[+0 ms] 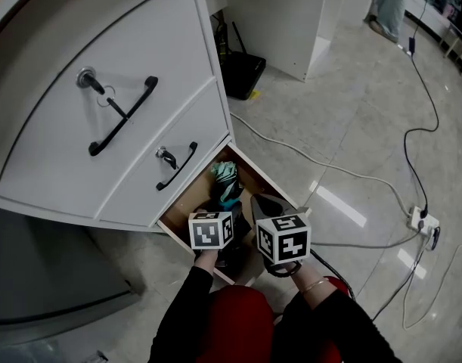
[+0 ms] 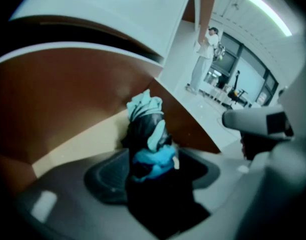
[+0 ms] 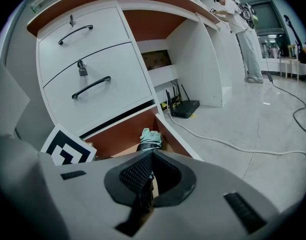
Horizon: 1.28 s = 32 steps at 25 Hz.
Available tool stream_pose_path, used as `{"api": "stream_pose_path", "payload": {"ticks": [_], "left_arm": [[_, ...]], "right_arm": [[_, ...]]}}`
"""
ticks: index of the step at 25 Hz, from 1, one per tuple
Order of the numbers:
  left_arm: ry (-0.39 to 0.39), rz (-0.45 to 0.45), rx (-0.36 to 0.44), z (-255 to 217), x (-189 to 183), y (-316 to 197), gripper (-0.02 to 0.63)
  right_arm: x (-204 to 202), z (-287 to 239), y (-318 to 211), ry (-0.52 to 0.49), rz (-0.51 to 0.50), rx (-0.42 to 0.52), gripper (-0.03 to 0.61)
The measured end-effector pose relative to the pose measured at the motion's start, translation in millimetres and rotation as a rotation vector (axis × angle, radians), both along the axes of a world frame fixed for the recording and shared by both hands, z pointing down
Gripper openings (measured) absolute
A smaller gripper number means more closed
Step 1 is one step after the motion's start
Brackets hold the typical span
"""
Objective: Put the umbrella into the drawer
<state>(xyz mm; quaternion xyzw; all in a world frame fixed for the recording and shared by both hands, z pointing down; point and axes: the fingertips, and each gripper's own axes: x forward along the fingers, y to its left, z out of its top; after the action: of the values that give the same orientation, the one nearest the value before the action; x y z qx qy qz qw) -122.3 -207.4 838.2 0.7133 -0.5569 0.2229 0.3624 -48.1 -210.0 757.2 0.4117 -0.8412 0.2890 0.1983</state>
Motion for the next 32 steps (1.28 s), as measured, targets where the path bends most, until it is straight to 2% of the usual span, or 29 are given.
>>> {"api": "stream_pose_path", "payload": {"ticks": [9, 14, 25, 32], "left_arm": [[0.044, 0.008, 0.129, -49.8, -4.7, 7.0, 0.288], [0.041, 0.013, 0.225, -86.3, -9.4, 9.6, 0.217], [0.008, -0.008, 0.399, -156.4, -20.5, 20.2, 0.008], [0.033, -0.016, 0.502, -185.9, -17.1, 34.7, 0.002]], "right_arm": [[4.3, -6.9, -5.6, -0.032, 0.025, 0.012, 0.002], [7.0, -16.1, -6.8, -0.066, 0.036, 0.029, 0.002], [9.3, -34.2, -6.1, -0.082, 0.02, 0.1, 0.002], [13.3, -57.8, 2.6, -0.12, 0.002, 0.166, 0.002]]}}
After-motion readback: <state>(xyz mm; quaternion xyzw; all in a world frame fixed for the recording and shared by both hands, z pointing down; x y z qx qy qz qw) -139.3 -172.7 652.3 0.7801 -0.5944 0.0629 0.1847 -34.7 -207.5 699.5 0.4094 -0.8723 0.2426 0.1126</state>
